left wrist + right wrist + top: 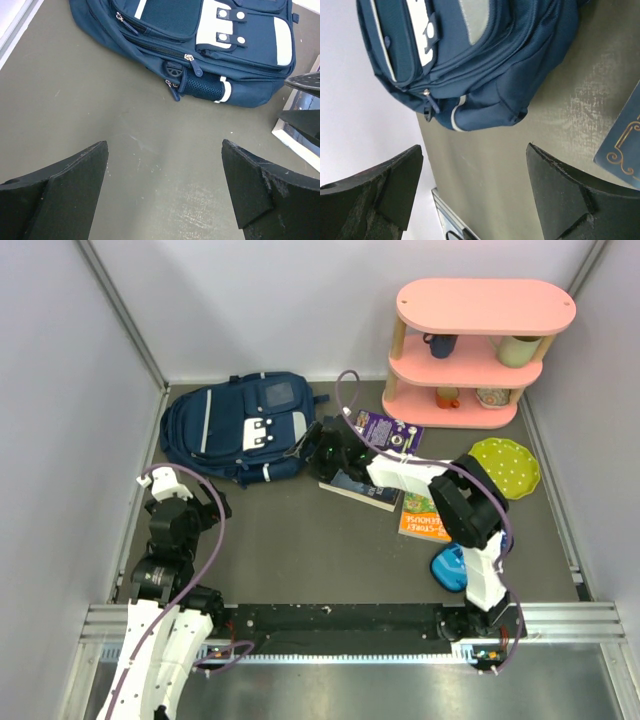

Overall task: Pack the student bag
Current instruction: Unzip the student bag at the center of the board.

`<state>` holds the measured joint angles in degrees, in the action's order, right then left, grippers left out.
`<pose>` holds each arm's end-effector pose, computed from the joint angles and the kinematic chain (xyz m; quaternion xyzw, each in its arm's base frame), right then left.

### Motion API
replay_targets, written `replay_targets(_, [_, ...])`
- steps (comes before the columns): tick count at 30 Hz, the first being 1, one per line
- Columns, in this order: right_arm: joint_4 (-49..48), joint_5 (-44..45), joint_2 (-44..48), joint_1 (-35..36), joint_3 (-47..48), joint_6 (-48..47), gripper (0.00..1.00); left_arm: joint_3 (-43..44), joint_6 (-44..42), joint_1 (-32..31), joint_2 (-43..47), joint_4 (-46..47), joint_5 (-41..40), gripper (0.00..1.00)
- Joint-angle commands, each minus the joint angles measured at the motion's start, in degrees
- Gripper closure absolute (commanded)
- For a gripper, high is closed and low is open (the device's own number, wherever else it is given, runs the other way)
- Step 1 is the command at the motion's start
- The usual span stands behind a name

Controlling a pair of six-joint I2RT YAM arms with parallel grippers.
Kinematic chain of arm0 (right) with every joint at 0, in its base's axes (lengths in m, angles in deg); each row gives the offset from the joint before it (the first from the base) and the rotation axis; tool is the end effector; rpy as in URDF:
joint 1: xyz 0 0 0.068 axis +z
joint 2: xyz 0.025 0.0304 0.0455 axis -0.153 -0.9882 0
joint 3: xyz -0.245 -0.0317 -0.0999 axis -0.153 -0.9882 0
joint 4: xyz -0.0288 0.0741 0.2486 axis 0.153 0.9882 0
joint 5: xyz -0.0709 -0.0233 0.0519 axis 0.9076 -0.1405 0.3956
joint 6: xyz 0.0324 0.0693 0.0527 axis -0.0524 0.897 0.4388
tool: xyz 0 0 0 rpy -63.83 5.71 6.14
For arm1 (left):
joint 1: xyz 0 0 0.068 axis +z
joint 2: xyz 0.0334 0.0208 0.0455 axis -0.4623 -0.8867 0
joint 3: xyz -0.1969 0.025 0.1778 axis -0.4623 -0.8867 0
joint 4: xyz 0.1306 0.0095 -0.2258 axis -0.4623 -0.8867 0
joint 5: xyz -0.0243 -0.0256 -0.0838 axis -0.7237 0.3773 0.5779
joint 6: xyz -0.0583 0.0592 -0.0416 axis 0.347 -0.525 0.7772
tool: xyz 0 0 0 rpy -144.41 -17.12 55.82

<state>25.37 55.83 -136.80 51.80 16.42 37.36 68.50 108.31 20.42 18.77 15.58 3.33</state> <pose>0.3541 0.3414 0.1731 0.1802 0.8570 0.4244 0.2301 0.1620 0.0007 0.2633 -0.1824 0.8073 -0.0419 0.5597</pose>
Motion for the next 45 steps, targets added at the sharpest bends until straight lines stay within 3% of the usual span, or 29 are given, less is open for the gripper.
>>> replay_targets(1, [-2.03,2.55,-4.23,0.77,5.9,2.76,0.18,1.21,0.84,0.08,0.56,0.39,0.02,0.01])
replay_targets(5, [2.19,2.73,-8.1,0.68,11.1,1.17,0.18,1.03,0.84,0.0,0.56,0.83,0.02,0.01])
replay_targets(16, [8.07,7.9,-12.32,1.2,14.53,0.21,0.21,0.86,1.01,0.08,0.03,0.92,0.55,0.01])
replay_targets(25, [7.21,9.32,-17.77,1.12,18.22,-1.55,0.24,0.85,1.01,0.08,-0.58,1.01,1.34,0.01])
replay_targets(29, [5.98,10.02,-19.09,0.86,19.19,-2.08,0.4,0.85,0.92,0.0,-0.49,1.01,1.69,0.01])
replay_targets(30, [5.45,9.94,-19.27,0.68,19.19,-2.25,0.52,0.77,0.92,0.08,-0.58,1.01,1.78,0.01])
replay_targets(32, [5.01,9.06,-18.4,0.5,19.02,-2.52,0.66,0.77,0.92,0.08,-0.58,1.09,2.22,0.01])
replay_targets(33, [4.4,8.88,-17.87,0.5,18.93,-3.04,0.82,0.77,0.84,0.08,-0.58,1.01,2.48,0.01])
replay_targets(36, [4.57,8.7,-14.45,0.5,18.84,-4.8,1.0,1.03,0.13,0.0,-0.85,1.27,4.15,0.01])
replay_targets(45, [7.55,5.9,-1.97,-0.37,15.51,-6.57,1.0,-1.16,5.83,0.08,-2.52,1.01,6.26,0.01])
